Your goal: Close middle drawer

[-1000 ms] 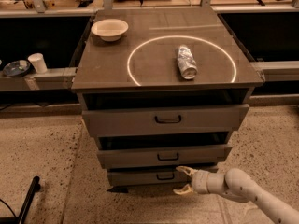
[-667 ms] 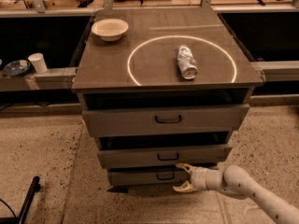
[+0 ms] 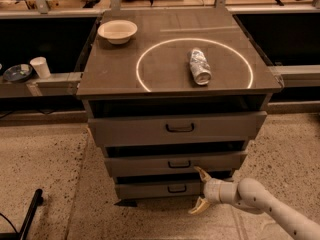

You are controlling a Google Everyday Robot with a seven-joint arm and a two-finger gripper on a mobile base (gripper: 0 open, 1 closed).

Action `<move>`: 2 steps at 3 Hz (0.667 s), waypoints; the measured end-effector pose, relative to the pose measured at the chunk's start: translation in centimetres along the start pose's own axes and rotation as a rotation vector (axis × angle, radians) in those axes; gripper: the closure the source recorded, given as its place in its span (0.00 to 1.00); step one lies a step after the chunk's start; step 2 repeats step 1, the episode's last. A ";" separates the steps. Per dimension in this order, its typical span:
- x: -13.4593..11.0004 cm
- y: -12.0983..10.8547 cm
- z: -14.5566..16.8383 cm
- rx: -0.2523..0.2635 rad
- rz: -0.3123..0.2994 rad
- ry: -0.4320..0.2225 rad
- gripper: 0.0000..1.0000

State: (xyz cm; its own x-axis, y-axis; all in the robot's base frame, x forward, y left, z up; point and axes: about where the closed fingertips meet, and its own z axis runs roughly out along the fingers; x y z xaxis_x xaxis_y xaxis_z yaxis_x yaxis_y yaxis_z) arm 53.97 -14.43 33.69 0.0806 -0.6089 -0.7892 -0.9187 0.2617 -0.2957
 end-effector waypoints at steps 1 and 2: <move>0.0 0.0 0.0 0.000 0.000 0.000 0.00; 0.0 0.0 0.0 0.000 0.000 0.000 0.00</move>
Offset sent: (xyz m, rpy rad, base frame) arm 0.0000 0.0000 0.0000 0.0000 0.0000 0.0000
